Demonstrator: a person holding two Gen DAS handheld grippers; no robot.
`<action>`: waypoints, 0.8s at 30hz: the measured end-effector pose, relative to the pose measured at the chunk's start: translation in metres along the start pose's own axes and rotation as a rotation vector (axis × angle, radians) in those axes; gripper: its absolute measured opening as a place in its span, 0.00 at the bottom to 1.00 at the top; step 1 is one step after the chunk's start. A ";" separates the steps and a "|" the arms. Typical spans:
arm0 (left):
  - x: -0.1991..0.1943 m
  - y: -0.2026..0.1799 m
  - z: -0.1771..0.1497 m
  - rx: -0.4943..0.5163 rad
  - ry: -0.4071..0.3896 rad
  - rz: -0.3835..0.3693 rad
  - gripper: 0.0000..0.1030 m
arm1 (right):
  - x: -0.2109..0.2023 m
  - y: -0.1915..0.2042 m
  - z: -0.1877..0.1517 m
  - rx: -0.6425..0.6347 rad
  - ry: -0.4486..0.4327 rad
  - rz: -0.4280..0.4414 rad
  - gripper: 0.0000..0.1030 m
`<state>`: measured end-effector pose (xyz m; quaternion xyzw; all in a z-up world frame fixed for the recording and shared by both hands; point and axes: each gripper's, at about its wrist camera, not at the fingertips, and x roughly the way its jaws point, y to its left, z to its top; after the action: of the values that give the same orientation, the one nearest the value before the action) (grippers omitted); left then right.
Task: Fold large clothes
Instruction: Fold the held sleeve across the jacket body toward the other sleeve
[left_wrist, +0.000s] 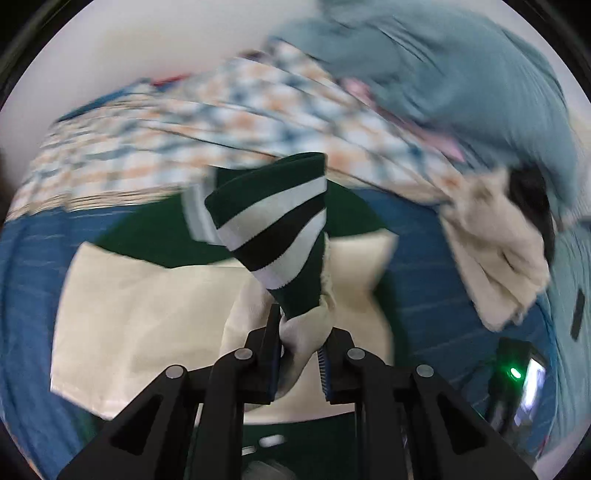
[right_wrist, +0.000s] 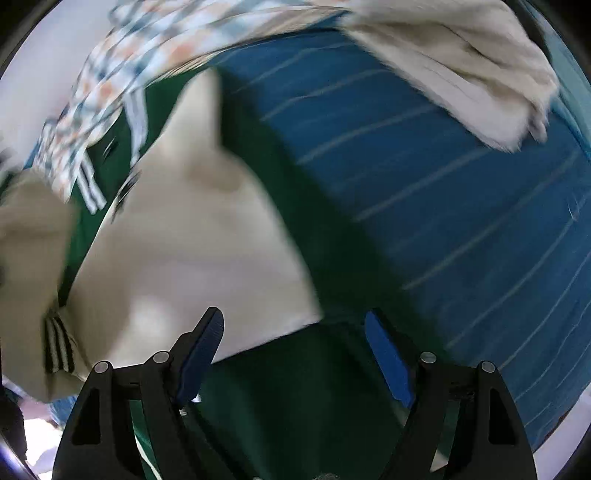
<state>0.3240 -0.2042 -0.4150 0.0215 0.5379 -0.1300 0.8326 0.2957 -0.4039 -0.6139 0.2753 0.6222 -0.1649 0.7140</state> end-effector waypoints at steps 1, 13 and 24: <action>0.020 -0.022 0.001 0.034 0.028 0.000 0.14 | -0.001 -0.015 0.004 0.018 -0.001 0.014 0.78; 0.035 -0.030 -0.016 -0.011 0.123 -0.027 0.84 | -0.043 -0.112 0.013 0.029 -0.006 0.063 0.84; -0.030 0.136 -0.129 -0.177 0.145 0.365 0.84 | -0.024 -0.013 0.009 -0.387 0.101 0.016 0.84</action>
<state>0.2299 -0.0446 -0.4566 0.0548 0.5927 0.0724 0.8003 0.2911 -0.4226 -0.5919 0.1458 0.6753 -0.0225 0.7227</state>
